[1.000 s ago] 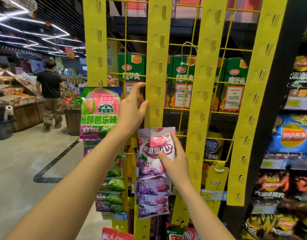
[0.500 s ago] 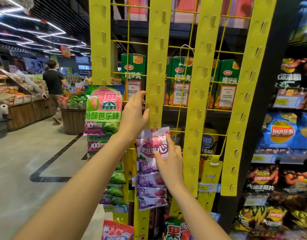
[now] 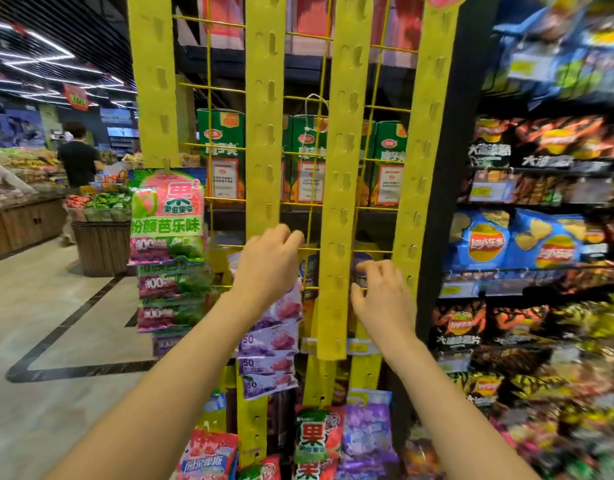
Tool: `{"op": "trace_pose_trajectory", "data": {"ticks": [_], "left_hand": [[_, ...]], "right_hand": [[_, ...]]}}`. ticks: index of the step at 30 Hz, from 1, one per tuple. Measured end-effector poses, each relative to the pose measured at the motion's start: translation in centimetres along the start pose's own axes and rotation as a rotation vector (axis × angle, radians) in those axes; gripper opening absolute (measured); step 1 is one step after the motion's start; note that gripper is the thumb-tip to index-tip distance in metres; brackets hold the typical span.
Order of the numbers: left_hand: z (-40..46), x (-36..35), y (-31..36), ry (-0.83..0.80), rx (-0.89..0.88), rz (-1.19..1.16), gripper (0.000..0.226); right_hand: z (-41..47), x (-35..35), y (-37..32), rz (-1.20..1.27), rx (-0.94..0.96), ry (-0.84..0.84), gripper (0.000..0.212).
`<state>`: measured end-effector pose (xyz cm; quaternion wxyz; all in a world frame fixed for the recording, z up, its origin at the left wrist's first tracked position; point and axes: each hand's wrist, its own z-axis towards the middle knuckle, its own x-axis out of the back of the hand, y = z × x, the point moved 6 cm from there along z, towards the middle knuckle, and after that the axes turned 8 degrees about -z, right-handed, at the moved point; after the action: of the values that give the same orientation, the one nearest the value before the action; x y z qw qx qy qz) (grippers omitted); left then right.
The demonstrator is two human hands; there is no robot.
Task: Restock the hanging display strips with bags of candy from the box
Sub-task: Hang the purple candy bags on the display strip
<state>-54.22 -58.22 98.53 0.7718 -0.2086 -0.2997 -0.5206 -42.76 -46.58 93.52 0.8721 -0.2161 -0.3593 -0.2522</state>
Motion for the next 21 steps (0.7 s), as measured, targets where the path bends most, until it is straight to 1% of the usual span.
{"op": "trace_pose_trajectory", "data": {"ticks": [1, 5, 8, 11, 15, 19, 21], "left_hand": [[-0.1, -0.7, 1.1, -0.032, -0.035, 0.016, 0.023], [-0.3, -4.3, 6.1, -0.060, -0.120, 0.052, 0.033], [-0.6, -7.2, 10.8, -0.074, -0.191, 0.025, 0.033], [-0.9, -10.3, 16.0, -0.112, -0.223, -0.027, 0.033], [-1.5, -13.8, 23.8, -0.204, -0.263, -0.096, 0.036], [-2.5, -16.4, 31.4, -0.343, -0.241, -0.158, 0.032], [-2.9, -18.1, 35.1, -0.373, -0.228, -0.181, 0.032]], "right_hand": [[0.0, 0.1, 1.5, -0.077, 0.003, -0.026, 0.037], [-0.9, 0.6, 7.7, -0.321, 0.001, -0.103, 0.031], [-2.2, 1.0, 12.5, -0.457, -0.011, -0.124, 0.036], [-3.8, 1.8, 17.7, -0.524, -0.008, -0.108, 0.037], [-6.7, 3.1, 25.2, -0.601, -0.087, -0.255, 0.036], [-9.8, 4.7, 32.8, -0.599, -0.122, -0.310, 0.029], [-11.2, 5.3, 36.7, -0.601, -0.123, -0.325, 0.033]]}}
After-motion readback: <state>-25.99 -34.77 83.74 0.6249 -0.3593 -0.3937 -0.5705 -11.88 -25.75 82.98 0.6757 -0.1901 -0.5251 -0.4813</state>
